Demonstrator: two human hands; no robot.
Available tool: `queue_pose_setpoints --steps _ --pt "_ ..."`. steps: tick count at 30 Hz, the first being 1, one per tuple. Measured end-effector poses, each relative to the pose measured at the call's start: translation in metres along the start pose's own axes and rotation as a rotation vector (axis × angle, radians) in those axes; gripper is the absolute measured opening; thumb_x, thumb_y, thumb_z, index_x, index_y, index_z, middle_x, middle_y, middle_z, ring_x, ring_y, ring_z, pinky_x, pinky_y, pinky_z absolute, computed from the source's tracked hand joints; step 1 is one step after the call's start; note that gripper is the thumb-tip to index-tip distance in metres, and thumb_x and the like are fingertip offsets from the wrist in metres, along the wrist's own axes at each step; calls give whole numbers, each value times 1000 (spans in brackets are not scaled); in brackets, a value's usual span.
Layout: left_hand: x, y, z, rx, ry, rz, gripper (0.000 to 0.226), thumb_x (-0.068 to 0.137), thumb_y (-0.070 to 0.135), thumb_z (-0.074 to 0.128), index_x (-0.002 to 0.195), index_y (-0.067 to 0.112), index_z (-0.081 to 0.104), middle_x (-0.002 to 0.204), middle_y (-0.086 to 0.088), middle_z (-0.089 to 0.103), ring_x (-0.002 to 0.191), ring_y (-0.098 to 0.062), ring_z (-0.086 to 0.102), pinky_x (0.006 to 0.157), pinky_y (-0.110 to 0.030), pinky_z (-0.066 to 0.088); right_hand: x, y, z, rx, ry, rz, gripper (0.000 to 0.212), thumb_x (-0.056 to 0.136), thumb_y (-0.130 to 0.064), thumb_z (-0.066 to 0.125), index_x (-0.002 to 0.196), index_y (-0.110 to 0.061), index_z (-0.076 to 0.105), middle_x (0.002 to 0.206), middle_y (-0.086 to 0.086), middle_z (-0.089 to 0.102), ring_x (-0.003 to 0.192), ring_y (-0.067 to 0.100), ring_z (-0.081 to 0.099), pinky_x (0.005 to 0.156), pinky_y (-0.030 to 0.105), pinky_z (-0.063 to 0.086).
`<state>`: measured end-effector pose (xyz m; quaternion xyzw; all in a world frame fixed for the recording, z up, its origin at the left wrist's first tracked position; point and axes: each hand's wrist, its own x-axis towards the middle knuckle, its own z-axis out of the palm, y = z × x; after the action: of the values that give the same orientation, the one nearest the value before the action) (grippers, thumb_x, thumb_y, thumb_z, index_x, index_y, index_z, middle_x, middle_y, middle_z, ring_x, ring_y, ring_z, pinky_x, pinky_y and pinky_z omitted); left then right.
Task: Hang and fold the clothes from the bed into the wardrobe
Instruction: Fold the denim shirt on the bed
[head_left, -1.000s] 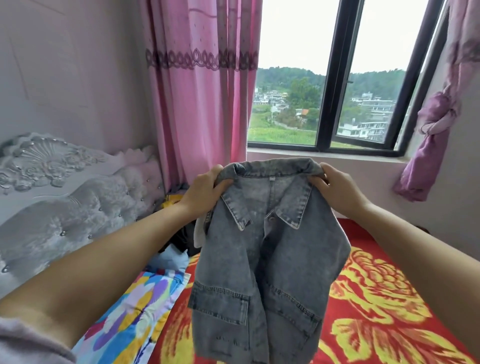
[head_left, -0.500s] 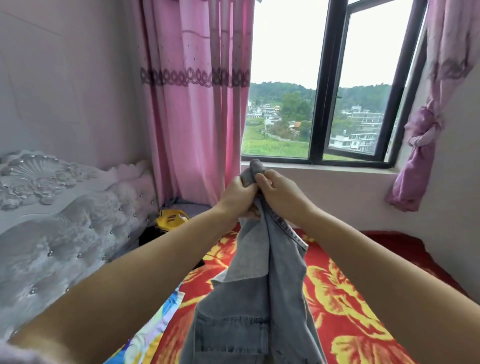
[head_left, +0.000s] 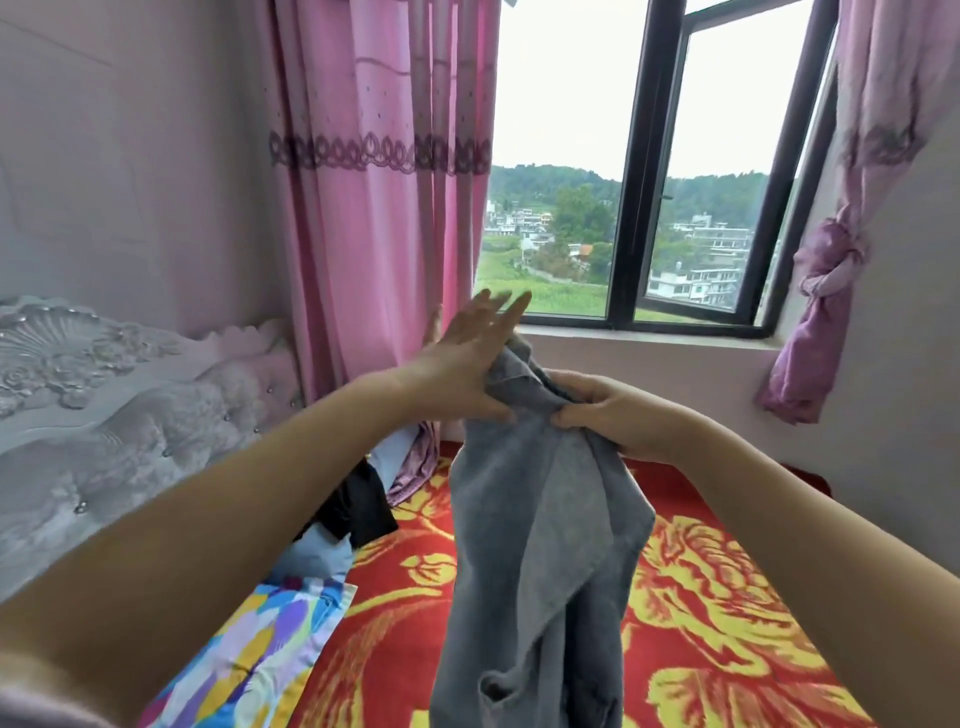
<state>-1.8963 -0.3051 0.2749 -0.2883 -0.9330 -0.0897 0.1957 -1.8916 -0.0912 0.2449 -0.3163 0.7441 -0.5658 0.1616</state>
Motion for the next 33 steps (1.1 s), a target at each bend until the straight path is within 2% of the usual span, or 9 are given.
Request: queue_pose_setpoints --steps 2,4,6,10,15,17,23,26,33 --pt "7 -5 -7 -223 -274 -26 118 70 42 81 150 39 -6 134 14 45 134 -8 35 113 -26 25 -5 -1 -1 -65 -132 45 48 93 10 43 122 -22 62 119 2 67 111 16 62 88 24 51" --pt "9 -4 -8 -427 -469 -117 94 71 34 83 146 39 25 113 27 52 107 5 54 86 -8 44 -7 1 -1 -146 -158 74 45 94 10 44 122 -20 64 119 3 67 111 16 63 89 25 52" --pt "11 -3 0 -476 -558 -160 58 74 27 81 124 27 53 108 15 63 101 -5 62 84 -23 54 -12 5 -3 -202 -124 91 43 94 9 45 121 -17 65 119 5 67 109 15 63 90 26 52" --pt "17 5 12 -489 -495 -140 21 76 18 74 92 24 63 91 5 68 88 -14 66 77 -34 57 -26 27 -1 -274 38 73 29 93 -7 59 119 -21 62 116 1 67 107 11 62 93 29 51" --pt "38 15 10 -324 -529 -72 20 74 23 73 83 33 58 85 12 65 79 -8 63 69 -26 51 -47 74 -2 -703 -133 400 20 90 -26 64 94 -6 66 93 7 70 76 16 67 72 29 57" --pt "44 17 14 -190 -628 -66 23 74 29 76 84 34 56 86 14 63 81 -8 62 73 -27 52 -51 76 -19 -670 -161 485 20 93 -24 61 94 -4 66 84 7 69 60 9 65 62 24 56" --pt "73 10 15 -93 -863 -127 30 74 32 79 94 33 57 100 9 66 97 -16 65 86 -36 54 -34 73 -62 -455 -250 704 22 99 -26 52 96 -7 64 83 7 72 65 22 71 57 32 58" --pt "97 0 29 137 -781 -102 38 77 29 76 108 20 55 107 3 60 98 -19 58 86 -32 49 -5 84 -69 -557 -54 676 20 100 -17 46 92 -5 60 86 18 71 59 26 70 54 33 58" --pt "131 -33 63 182 -150 14 15 86 18 56 85 23 42 114 12 66 101 -19 61 61 -26 41 34 93 -106 -859 519 372 15 71 2 62 83 -7 66 89 12 70 84 12 57 62 25 40"
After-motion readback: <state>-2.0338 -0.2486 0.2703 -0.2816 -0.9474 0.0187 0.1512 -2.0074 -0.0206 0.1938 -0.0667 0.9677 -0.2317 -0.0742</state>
